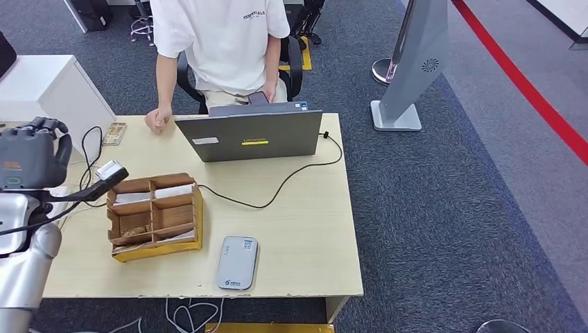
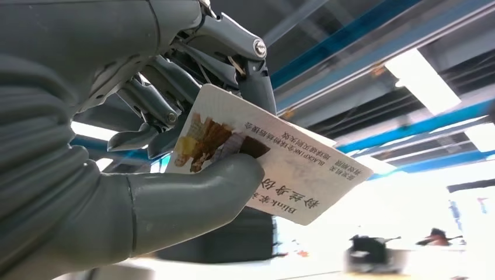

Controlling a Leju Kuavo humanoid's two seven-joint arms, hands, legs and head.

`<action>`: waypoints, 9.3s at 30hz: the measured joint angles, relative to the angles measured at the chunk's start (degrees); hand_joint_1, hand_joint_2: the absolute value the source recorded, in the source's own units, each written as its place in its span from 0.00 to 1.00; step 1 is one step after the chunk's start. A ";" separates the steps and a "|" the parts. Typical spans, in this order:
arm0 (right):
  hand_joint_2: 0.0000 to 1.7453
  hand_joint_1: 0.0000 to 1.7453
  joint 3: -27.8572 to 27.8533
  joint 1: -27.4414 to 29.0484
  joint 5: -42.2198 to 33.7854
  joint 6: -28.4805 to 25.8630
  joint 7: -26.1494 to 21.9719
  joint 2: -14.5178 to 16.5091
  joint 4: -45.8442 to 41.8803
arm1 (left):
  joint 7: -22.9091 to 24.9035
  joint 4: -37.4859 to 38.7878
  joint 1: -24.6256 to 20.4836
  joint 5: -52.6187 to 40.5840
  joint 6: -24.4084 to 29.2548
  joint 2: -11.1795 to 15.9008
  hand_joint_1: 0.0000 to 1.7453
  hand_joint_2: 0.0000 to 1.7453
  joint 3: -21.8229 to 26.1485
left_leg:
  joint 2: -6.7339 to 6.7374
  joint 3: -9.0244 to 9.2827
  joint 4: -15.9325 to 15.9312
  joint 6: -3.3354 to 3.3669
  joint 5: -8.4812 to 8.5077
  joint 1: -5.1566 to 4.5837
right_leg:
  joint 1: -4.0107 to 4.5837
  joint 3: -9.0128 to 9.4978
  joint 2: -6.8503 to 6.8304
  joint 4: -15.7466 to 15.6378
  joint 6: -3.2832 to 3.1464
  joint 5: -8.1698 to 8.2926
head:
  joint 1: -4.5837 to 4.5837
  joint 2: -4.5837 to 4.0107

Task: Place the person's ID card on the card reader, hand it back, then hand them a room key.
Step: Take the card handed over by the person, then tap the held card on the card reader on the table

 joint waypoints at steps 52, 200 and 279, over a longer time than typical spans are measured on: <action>1.00 0.00 -5.80 1.53 -1.83 -1.05 0.92 0.47 0.26 | 1.61 -6.92 19.13 -1.92 5.27 -16.92 1.00 1.00 -27.35 | -0.04 -0.17 -0.01 0.10 0.03 -0.04 | -0.03 -0.10 -0.05 -0.02 0.12 0.08 | -0.06 0.00; 1.00 0.00 -5.83 2.42 8.18 -1.22 1.96 2.81 0.54 | 2.36 4.75 31.38 -6.45 5.96 -23.09 1.00 1.00 -11.44 | -0.11 -0.19 -0.04 0.12 0.07 -0.03 | -0.03 -0.09 -0.14 -0.02 0.15 0.07 | -0.06 0.00; 1.00 0.00 -7.51 2.41 11.24 0.57 3.36 2.79 0.51 | 7.69 6.18 -5.38 -6.52 -0.93 -3.84 1.00 1.00 -9.67 | -0.23 -1.00 -0.11 -0.26 1.03 0.24 | 0.21 -1.06 -0.17 0.24 -0.16 0.82 | -0.17 0.00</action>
